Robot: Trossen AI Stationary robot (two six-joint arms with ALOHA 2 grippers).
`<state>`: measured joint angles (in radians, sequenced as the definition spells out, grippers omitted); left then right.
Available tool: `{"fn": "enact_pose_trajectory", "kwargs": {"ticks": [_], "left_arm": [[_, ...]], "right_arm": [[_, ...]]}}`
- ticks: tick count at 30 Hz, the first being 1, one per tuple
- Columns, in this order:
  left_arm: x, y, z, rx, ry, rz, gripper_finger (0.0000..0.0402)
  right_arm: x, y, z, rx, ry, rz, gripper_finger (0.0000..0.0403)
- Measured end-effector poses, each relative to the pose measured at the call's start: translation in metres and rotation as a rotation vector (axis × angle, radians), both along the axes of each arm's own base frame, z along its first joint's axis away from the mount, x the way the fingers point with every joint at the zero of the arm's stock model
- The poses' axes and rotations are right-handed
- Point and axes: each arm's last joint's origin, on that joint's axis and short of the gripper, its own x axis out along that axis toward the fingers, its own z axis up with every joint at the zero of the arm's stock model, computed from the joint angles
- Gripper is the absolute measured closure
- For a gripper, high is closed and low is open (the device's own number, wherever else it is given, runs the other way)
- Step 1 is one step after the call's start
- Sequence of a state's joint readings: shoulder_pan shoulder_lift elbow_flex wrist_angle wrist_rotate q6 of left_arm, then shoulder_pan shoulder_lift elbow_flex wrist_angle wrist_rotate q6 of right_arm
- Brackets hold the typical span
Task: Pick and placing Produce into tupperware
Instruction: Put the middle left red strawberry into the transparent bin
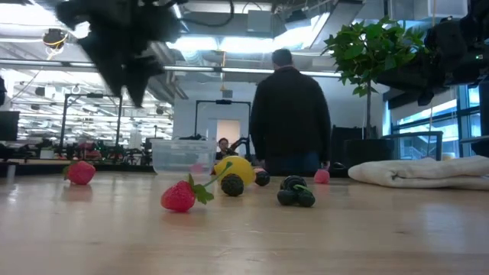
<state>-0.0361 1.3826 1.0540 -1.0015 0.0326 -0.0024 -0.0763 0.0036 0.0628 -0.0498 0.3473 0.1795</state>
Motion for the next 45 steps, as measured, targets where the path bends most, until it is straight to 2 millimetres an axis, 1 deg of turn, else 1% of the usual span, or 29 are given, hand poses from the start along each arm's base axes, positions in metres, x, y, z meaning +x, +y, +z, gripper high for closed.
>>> {"fn": "enact_pose_trajectory", "kwargs": {"ticks": [4,10,13,18,24,28,35,38,45], "left_arm": [[-0.006,-0.012,-0.019,0.017,0.048,0.009,0.0158],[-0.014,-0.017,-0.038,0.037,0.089,0.05,0.0158],[-0.017,-0.018,-0.048,0.045,0.084,0.043,0.0158],[-0.025,-0.017,-0.06,0.066,0.125,0.049,0.0158],[-0.029,-0.015,-0.074,0.098,0.11,0.103,0.0159],[-0.028,-0.015,-0.079,0.091,0.071,0.105,0.0159],[-0.034,-0.015,-0.087,0.091,0.102,0.133,0.0159],[-0.034,-0.015,-0.09,0.086,0.083,0.135,0.0159],[-0.034,-0.015,-0.098,0.081,0.103,0.154,0.0172]], "right_arm": [[0.0,0.0,0.0,0.0,0.0,0.0,0.0358],[0.0,0.0,0.0,0.005,-0.002,0.001,0.0358],[0.0,0.0,0.0,0.019,-0.008,0.0,0.0358],[0.0,0.0,0.0,0.019,-0.008,0.0,0.0358],[0.0,0.0,0.0,0.019,-0.008,0.0,0.0358],[0.0,0.0,0.0,0.018,-0.008,0.0,0.0358],[0.0,0.0,0.0,0.018,-0.007,0.0,0.0358],[0.0,0.0,0.0,0.017,-0.007,0.0,0.0358],[0.0,0.0,0.0,0.016,-0.006,0.0,0.0358]]}}
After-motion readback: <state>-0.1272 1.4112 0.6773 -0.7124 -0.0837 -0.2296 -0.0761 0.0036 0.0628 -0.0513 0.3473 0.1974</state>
